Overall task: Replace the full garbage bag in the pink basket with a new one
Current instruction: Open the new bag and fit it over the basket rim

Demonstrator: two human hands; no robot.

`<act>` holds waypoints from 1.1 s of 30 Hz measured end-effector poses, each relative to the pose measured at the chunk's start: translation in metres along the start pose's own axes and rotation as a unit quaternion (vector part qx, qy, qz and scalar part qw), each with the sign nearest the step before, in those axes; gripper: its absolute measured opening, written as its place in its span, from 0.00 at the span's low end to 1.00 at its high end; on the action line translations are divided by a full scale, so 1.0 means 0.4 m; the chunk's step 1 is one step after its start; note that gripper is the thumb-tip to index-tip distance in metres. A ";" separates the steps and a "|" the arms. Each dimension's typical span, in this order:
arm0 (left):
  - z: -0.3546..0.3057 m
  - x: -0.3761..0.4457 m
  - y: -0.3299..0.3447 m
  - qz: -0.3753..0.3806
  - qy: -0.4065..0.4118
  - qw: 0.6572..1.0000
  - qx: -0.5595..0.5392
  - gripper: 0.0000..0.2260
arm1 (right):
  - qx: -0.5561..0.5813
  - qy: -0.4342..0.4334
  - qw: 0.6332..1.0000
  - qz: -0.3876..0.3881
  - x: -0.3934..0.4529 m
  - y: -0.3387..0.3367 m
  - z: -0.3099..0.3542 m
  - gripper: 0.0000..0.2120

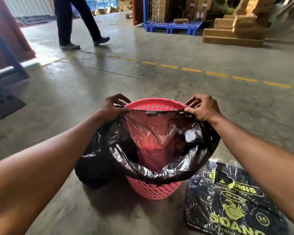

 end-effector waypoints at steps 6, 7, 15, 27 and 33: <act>-0.009 0.011 0.017 -0.035 0.087 0.979 0.178 0.09 | -0.028 -0.025 0.998 -0.049 0.009 0.025 -0.007 0.05; -0.007 0.013 0.019 -0.039 0.098 0.979 0.175 0.08 | -0.026 -0.024 0.998 -0.054 0.009 0.030 -0.008 0.05; -0.011 0.086 0.024 -0.043 0.075 0.995 0.050 0.05 | -0.003 0.000 0.998 -0.058 0.068 0.042 -0.007 0.04; 0.013 0.159 0.047 0.058 -0.163 0.978 -0.117 0.04 | 0.077 0.124 0.983 0.112 0.166 0.108 -0.060 0.05; 0.074 0.158 0.053 0.190 -0.318 0.893 -0.255 0.24 | 0.067 0.021 0.950 0.305 0.159 0.126 -0.063 0.14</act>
Point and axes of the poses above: each hand's wrist, its own x-axis towards the middle knuckle, its own y-axis out of the palm, z = x × y, the point moved 2 cm from there along x, towards the middle knuckle, and after that the axes turned 11 degrees about -x, right-handed, at the moved point
